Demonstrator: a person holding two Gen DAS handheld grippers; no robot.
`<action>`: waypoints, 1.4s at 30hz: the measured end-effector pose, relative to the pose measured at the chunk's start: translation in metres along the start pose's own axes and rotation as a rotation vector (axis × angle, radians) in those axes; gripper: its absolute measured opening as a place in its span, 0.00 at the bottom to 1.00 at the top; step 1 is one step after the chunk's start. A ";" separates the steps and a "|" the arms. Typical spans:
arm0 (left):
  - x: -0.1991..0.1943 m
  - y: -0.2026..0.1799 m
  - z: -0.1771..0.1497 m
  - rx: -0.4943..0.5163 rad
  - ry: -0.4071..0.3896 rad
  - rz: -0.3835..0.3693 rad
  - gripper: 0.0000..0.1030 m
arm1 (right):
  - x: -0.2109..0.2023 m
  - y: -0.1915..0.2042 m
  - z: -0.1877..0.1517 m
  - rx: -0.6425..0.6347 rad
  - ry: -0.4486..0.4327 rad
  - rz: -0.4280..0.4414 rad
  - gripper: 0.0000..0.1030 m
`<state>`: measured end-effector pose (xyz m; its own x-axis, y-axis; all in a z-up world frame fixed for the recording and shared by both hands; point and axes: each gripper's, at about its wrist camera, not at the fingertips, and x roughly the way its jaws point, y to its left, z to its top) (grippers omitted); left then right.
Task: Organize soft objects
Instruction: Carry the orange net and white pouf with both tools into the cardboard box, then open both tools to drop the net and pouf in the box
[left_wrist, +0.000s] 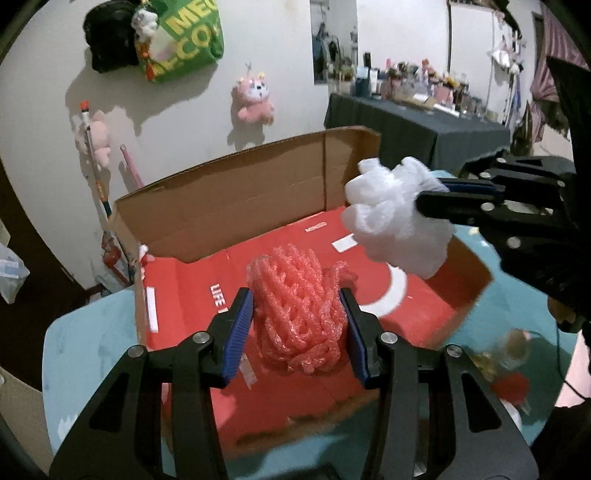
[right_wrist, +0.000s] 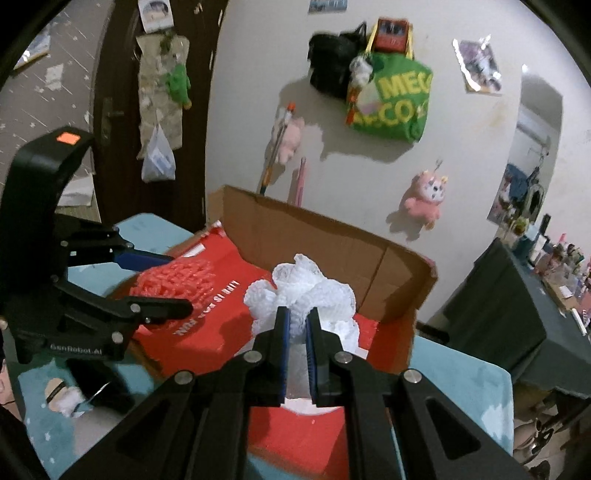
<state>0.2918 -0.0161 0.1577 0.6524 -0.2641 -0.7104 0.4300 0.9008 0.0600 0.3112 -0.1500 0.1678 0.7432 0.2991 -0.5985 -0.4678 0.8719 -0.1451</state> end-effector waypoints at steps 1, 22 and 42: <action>0.009 0.002 0.004 0.008 0.013 0.005 0.43 | 0.013 -0.003 0.004 -0.003 0.025 -0.001 0.09; 0.152 0.033 0.030 -0.002 0.178 0.063 0.47 | 0.160 -0.033 0.021 0.064 0.256 -0.014 0.12; 0.150 0.049 0.028 -0.077 0.184 0.033 0.67 | 0.159 -0.043 0.025 0.081 0.281 -0.006 0.58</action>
<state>0.4285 -0.0212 0.0734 0.5374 -0.1729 -0.8254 0.3566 0.9335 0.0367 0.4612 -0.1305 0.0984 0.5789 0.1843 -0.7943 -0.4151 0.9050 -0.0926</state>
